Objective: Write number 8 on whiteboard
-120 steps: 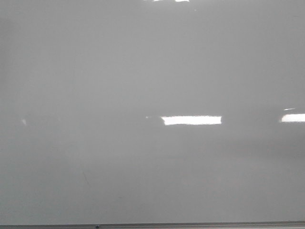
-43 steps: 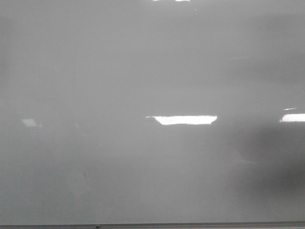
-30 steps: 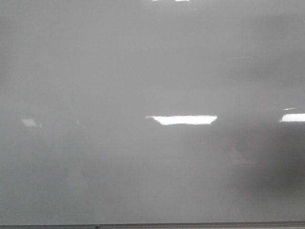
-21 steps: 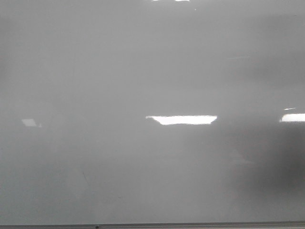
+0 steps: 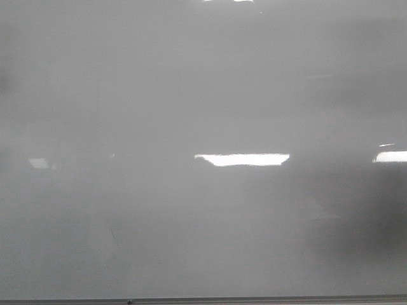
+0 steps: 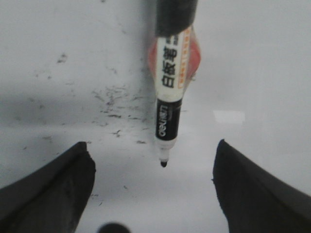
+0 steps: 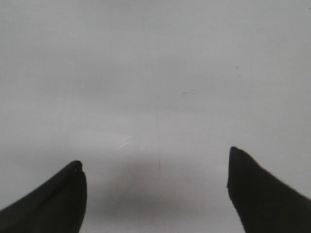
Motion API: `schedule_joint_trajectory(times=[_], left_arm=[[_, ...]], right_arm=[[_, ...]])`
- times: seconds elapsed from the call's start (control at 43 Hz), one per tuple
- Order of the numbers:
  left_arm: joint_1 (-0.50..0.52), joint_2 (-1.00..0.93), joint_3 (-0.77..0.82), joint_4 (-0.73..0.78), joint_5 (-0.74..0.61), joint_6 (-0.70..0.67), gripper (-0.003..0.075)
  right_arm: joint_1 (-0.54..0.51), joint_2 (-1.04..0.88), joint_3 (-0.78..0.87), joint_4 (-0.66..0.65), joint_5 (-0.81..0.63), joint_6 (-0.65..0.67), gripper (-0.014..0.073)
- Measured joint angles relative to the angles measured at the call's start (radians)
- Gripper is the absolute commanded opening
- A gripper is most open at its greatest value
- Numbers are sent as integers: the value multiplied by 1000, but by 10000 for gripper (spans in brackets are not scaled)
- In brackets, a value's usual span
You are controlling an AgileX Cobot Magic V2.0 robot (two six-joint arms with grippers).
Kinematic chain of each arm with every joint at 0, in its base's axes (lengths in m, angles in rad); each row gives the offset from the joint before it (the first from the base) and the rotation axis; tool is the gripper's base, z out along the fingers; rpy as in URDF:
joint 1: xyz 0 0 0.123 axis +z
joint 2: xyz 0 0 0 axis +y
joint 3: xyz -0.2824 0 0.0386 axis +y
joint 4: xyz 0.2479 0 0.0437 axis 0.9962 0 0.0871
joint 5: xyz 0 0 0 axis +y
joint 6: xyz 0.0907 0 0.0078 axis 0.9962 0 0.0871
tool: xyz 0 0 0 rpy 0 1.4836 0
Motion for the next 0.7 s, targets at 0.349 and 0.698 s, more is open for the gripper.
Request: schedule_joint_trajectory(times=[0.349, 0.698], left_arm=[[-13, 85, -2, -2, -140, 0, 489], [-13, 135, -5, -2, -177, 0, 326]], right_arm=[[0, 0, 0, -2, 0, 0, 612], [0, 0, 0, -5, 0, 0, 612]])
